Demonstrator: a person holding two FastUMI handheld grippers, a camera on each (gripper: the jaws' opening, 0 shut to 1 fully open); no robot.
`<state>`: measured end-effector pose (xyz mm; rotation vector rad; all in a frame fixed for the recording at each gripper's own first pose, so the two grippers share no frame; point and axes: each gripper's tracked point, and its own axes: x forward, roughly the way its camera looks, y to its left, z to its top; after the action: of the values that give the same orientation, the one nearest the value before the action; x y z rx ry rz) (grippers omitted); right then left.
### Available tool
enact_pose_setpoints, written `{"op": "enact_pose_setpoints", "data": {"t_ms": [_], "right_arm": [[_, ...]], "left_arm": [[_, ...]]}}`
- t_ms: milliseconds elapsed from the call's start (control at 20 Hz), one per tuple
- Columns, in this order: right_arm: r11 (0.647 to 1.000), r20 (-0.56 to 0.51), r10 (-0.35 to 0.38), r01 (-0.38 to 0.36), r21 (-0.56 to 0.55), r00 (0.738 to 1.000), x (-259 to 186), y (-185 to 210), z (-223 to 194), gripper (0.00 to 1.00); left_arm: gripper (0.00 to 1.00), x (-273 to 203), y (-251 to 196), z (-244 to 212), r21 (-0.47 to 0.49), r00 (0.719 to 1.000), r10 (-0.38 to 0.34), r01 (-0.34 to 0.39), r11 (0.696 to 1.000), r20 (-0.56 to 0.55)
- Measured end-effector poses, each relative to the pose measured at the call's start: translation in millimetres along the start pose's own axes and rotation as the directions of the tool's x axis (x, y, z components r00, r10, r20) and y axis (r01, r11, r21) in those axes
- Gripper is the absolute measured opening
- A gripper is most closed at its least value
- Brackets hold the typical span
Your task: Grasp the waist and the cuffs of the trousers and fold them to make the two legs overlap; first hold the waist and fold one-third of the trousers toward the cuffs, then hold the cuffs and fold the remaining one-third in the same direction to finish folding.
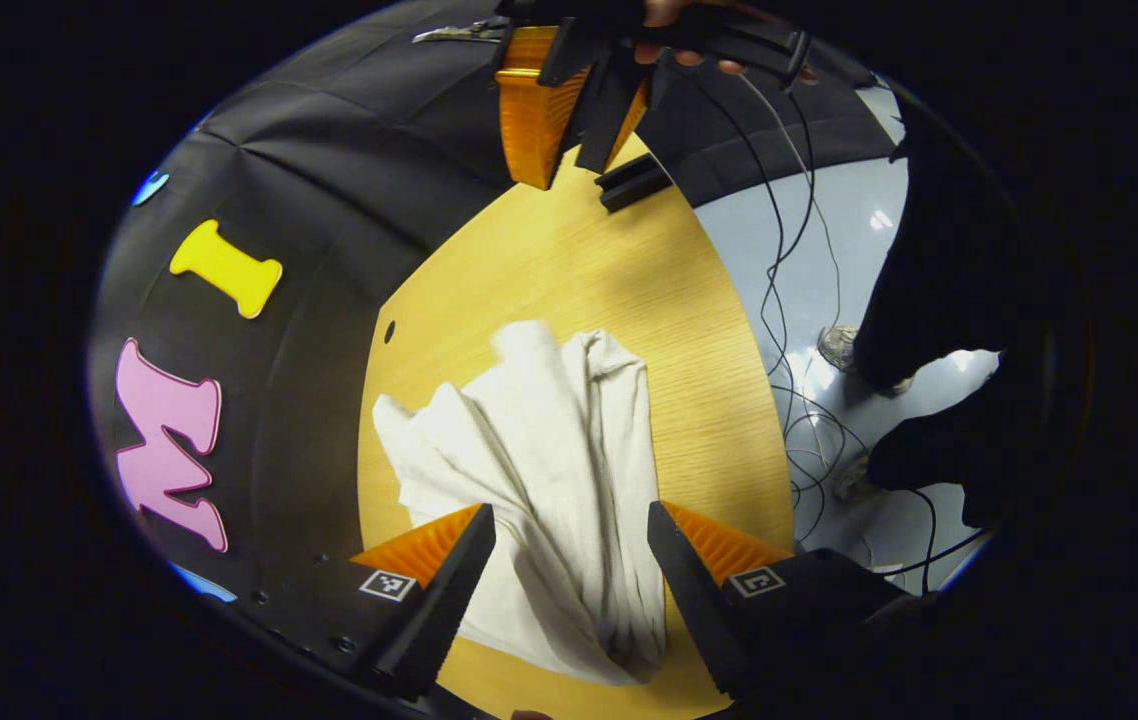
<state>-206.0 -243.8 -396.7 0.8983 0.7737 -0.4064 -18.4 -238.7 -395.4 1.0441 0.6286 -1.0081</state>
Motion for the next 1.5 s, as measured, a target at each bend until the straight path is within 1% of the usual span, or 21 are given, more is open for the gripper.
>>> {"op": "enact_pose_setpoints", "data": {"t_ms": [100,200,250,300,350,450,600,700,800,900,950,1000,1050,1100,1150,1200,1300,1350,1400,1450,1500], "right_arm": [[1.0,0.004,0.006,-0.006,-0.002,1.0,0,1,1,0.83],[1.0,0.005,0.018,-0.018,-0.018,1.0,-1,5,3,0.83],[0.999,0.007,0.027,-0.027,-0.028,1.0,0,8,3,0.83],[0.998,0.012,0.042,-0.041,-0.04,0.999,0,13,4,0.83],[0.997,0.017,0.058,-0.057,-0.057,0.998,0,20,6,0.83],[0.99,0.023,0.093,-0.09,-0.106,0.995,-1,34,7,0.83],[0.973,0.027,0.134,-0.126,-0.192,0.991,-1,56,11,0.83],[0.957,0.037,0.157,-0.143,-0.251,0.987,-4,72,15,0.83],[0.931,0.044,0.178,-0.154,-0.33,0.983,-5,89,17,0.83],[0.897,0.047,0.195,-0.158,-0.413,0.98,-8,103,16,0.83],[0.878,0.046,0.201,-0.159,-0.452,0.978,-10,111,16,0.83],[0.86,0.044,0.21,-0.163,-0.484,0.977,-11,117,14,0.83],[0.841,0.041,0.225,-0.173,-0.512,0.974,-13,128,11,0.83],[0.822,0.038,0.242,-0.184,-0.54,0.969,-14,138,9,0.83],[0.8,0.03,0.257,-0.195,-0.568,0.966,-16,146,6,0.84],[0.775,0.02,0.268,-0.203,-0.598,0.963,-18,156,2,0.87],[0.743,-0.011,0.28,-0.224,-0.631,0.96,-19,168,-8,0.88],[0.737,-0.031,0.286,-0.241,-0.631,0.958,-18,172,-14,0.88],[0.735,-0.054,0.291,-0.259,-0.627,0.955,-17,177,-20,0.89],[0.733,-0.074,0.291,-0.272,-0.623,0.954,-15,180,-25,0.8],[0.732,-0.089,0.287,-0.278,-0.622,0.954,-11,183,-28,0.89]], "left_arm": [[0.97,-11,17,0,-0.083,0.999,0.04,-0.039,0.996,0.008],[0.98,-20,37,2,-0.202,0.996,0.084,-0.077,0.976,0.024],[0.98,-25,47,2,-0.264,0.994,0.104,-0.093,0.96,0.028],[0.97,-31,57,0,-0.337,0.991,0.131,-0.114,0.934,0.03],[0.97,-37,68,-3,-0.415,0.987,0.161,-0.136,0.9,0.027],[0.97,-50,90,-10,-0.565,0.977,0.215,-0.168,0.808,0.016],[0.98,-71,116,-29,-0.735,0.954,0.298,-0.214,0.644,-0.017],[0.97,-85,130,-36,-0.835,0.941,0.338,-0.209,0.509,-0.029],[0.98,-101,138,-47,-0.922,0.93,0.366,-0.16,0.352,-0.021],[0.97,-116,136,-57,-0.976,0.922,0.387,-0.095,0.197,-0.011],[0.98,-124,134,-63,-0.989,0.919,0.393,-0.066,0.133,-0.008],[0.98,-129,131,-72,-0.995,0.917,0.397,-0.057,0.081,-0.021],[0.99,-134,125,-80,-0.997,0.918,0.394,-0.066,0.044,-0.043],[0.98,-139,115,-91,-0.996,0.92,0.385,-0.09,0.016,-0.077],[0.96,-144,107,-99,-0.993,0.922,0.373,-0.114,-0.003,-0.107],[0.96,-150,99,-106,-0.991,0.92,0.368,-0.134,-0.025,-0.134],[0.96,-167,87,-116,-0.985,0.913,0.371,-0.155,-0.071,-0.17],[0.96,-176,82,-120,-0.982,0.908,0.374,-0.166,-0.093,-0.189],[0.92,-184,77,-124,-0.978,0.905,0.373,-0.176,-0.112,-0.205],[0.96,-190,71,-127,-0.974,0.904,0.367,-0.181,-0.134,-0.219],[0.92,-192,63,-128,-0.972,0.908,0.355,-0.179,-0.152,-0.222]]}}
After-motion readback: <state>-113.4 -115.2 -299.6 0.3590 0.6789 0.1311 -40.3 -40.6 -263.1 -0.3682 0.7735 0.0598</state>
